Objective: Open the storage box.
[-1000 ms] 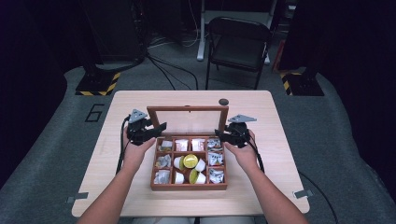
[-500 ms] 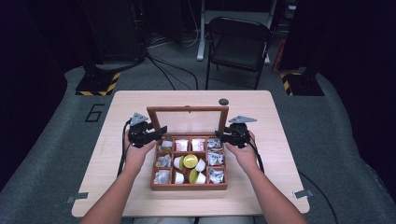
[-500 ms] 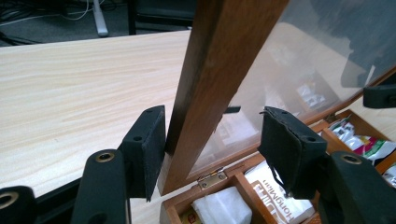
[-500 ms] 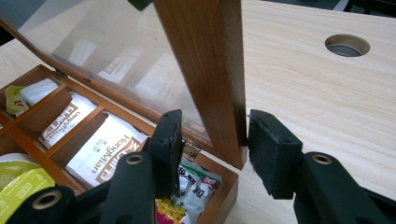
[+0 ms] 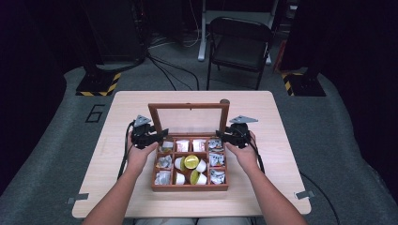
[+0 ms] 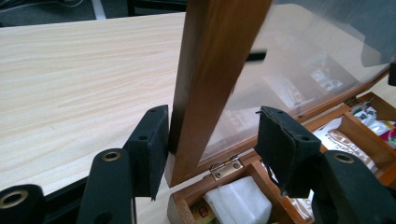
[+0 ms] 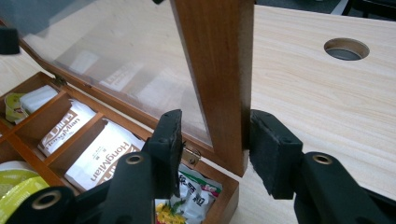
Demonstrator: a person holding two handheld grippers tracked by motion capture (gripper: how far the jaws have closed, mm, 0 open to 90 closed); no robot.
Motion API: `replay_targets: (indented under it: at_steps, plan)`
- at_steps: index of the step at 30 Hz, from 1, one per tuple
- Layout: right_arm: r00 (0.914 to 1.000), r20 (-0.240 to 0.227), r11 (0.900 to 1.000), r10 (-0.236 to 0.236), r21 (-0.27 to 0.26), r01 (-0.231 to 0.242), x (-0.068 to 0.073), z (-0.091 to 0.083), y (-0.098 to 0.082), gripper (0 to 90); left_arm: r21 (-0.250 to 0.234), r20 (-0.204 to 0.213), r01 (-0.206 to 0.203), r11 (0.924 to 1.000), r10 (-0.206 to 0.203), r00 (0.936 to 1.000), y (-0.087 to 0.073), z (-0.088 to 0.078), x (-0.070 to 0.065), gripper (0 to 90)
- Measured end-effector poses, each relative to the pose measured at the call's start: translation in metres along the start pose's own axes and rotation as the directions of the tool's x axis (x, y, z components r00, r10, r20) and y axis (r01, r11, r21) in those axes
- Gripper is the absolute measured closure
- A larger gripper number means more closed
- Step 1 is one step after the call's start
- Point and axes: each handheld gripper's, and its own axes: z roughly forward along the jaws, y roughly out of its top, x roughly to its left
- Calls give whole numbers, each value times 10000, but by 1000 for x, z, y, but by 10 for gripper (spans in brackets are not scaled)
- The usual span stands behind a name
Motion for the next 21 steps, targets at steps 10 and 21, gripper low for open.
replay_targets:
  at_steps: [10,21]
  plan:
    - [10000,47,10000,26,-73,-26,2,2,0,529,0,180,251,9997,-251,9995,-7,2,5,459]
    - [9996,234,9998,-173,34,172,4,4,1,521,-59,-108,66,10000,-67,9999,-7,4,1,453]
